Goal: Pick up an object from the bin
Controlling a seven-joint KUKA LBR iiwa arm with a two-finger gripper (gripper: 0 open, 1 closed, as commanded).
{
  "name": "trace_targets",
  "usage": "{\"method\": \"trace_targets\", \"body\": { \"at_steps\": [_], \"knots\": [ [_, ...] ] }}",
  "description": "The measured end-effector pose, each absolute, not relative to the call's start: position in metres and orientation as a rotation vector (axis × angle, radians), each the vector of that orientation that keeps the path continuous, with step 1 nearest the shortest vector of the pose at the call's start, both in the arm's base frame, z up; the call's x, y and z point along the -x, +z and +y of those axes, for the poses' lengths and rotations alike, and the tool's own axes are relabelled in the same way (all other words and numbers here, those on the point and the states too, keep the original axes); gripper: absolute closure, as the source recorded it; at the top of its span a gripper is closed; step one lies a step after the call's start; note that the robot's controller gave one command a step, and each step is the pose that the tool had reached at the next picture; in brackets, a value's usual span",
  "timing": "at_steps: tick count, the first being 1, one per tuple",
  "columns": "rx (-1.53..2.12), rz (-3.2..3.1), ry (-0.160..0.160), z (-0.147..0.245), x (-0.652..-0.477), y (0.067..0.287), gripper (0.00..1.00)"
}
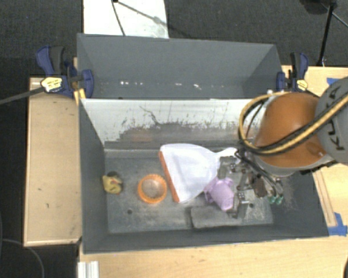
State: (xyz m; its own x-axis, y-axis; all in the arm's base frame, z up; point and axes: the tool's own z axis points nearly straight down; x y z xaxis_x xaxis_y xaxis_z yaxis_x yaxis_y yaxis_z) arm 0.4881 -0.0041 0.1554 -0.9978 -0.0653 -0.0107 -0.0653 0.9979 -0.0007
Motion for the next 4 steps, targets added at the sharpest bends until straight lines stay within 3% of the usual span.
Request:
{"method": "trace_targets", "body": {
  "at_steps": [1,2,3,4],
  "knots": [
    [0.085,3.135,0.001,0.012,-0.502,0.106,0.0],
    [0.216,3.135,0.003,-0.032,-0.524,0.077,1.0],
    [0.216,3.135,0.003,-0.032,-0.524,0.077,1.0],
    [0.246,3.134,0.001,-0.048,-0.507,0.274,1.0]
  ]
}}
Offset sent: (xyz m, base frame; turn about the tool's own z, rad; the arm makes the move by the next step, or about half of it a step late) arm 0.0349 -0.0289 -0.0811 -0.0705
